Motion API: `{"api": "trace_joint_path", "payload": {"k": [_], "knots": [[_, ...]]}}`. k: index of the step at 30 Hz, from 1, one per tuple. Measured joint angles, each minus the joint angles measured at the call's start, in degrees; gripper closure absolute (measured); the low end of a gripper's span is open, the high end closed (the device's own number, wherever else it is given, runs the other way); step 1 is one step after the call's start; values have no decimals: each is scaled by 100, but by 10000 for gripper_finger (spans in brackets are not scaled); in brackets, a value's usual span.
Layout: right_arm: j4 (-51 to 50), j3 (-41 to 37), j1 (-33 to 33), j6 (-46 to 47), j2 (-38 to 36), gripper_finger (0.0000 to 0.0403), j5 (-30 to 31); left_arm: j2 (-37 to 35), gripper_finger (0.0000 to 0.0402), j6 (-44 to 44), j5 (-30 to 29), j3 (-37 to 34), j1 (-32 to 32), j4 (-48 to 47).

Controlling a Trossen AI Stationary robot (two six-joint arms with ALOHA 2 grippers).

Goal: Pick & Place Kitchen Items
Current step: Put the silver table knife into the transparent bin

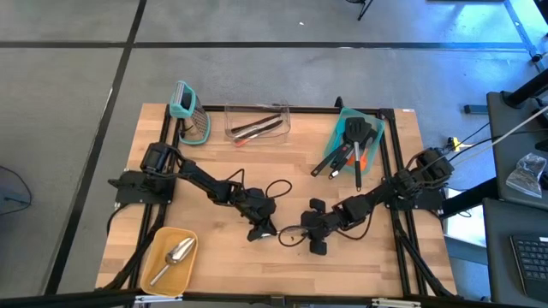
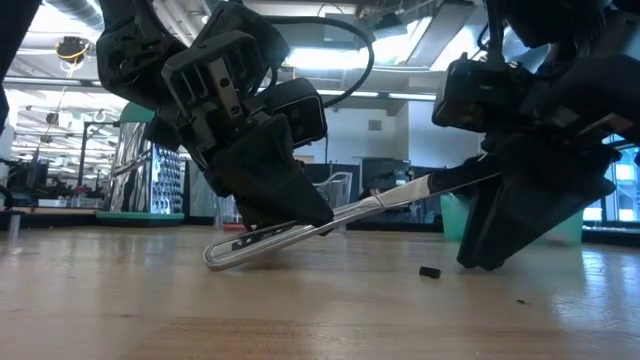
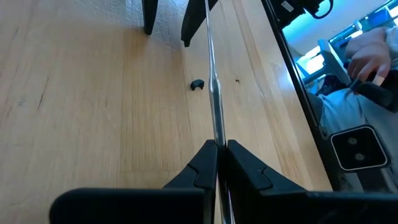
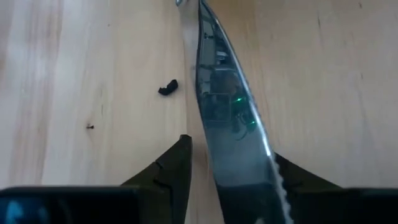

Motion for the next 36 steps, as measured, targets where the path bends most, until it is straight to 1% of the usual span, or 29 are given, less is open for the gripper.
{"api": "trace_joint_path", "payload": {"k": [3,7,12,16,25,28,31,34,36], "knots": [[114,-77,24,4,-6,270,-156,0,389,3,-1,0,0,-2],[122,-97,93,35,-81,270,-222,0,389,88,-9,8,-12,-57],[43,-138,133,63,-303,270,-566,0,389,315,-103,15,-73,-166],[278,-134,135,63,-389,270,-549,0,389,354,-220,15,-127,-186],[767,-129,4,212,45,273,-615,2,389,288,-384,17,-162,-170],[927,-108,-24,216,184,296,-505,2,389,285,-392,19,-162,-163],[1079,-112,-72,191,222,335,-434,2,389,251,-418,22,-162,-164],[1151,-67,-135,102,249,379,-492,2,389,234,-436,24,-162,-164],[1123,-36,-154,82,249,395,-508,2,389,209,-422,24,-160,-163]]}}
